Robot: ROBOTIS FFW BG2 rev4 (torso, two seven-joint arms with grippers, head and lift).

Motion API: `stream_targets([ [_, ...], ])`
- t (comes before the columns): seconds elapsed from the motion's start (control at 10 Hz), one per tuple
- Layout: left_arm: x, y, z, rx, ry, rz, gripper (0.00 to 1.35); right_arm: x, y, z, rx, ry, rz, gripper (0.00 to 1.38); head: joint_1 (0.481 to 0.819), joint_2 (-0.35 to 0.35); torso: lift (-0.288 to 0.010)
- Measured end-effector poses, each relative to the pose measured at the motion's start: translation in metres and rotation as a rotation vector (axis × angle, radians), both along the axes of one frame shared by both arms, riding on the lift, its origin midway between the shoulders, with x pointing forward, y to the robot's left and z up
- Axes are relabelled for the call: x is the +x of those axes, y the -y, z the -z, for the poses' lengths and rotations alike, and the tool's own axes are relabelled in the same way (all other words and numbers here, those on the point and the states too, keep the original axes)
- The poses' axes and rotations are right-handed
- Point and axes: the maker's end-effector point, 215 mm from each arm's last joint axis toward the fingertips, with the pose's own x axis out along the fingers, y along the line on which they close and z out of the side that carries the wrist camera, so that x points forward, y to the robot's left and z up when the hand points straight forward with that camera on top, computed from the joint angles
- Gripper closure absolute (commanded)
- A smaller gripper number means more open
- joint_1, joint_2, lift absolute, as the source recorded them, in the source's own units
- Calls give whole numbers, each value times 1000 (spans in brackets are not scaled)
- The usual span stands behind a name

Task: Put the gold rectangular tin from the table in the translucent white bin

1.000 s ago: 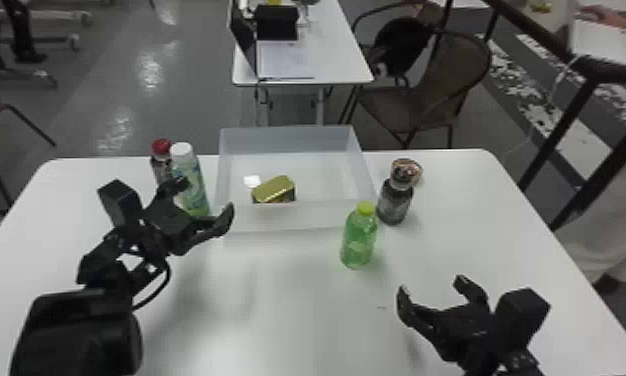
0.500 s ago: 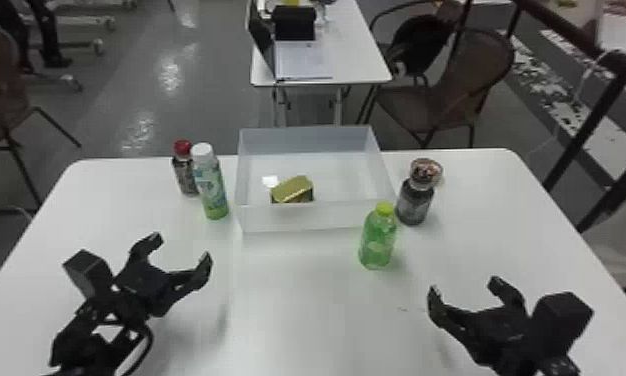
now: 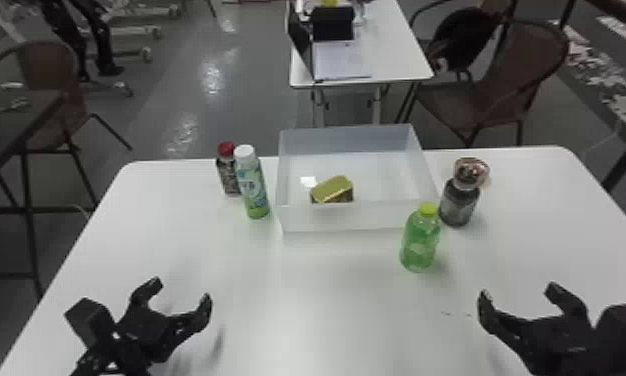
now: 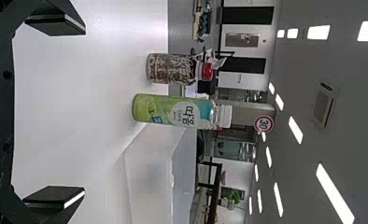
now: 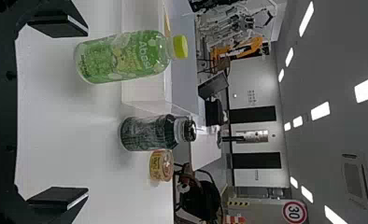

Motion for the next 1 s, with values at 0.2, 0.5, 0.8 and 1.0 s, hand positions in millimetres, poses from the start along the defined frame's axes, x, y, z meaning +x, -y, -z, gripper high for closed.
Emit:
stream_targets([
  [0.2,-9,-20,-4,24,8,-34,96,-5,4,2,-10,0,15,94,695,123,-87],
  [0.5,-20,-49,-3,54,2,-80,96,-17,4,10,-8,-11,29,94,695,165,-87],
  [0.8,-20,-46,-2,50,1,-76,96,-18,-12,20,67,-18,21,94,695,184,-87],
  [1.0,-19,-47,-4,50,3,-77,96,-15,-13,18,67,-13,19,94,695,186,-87],
])
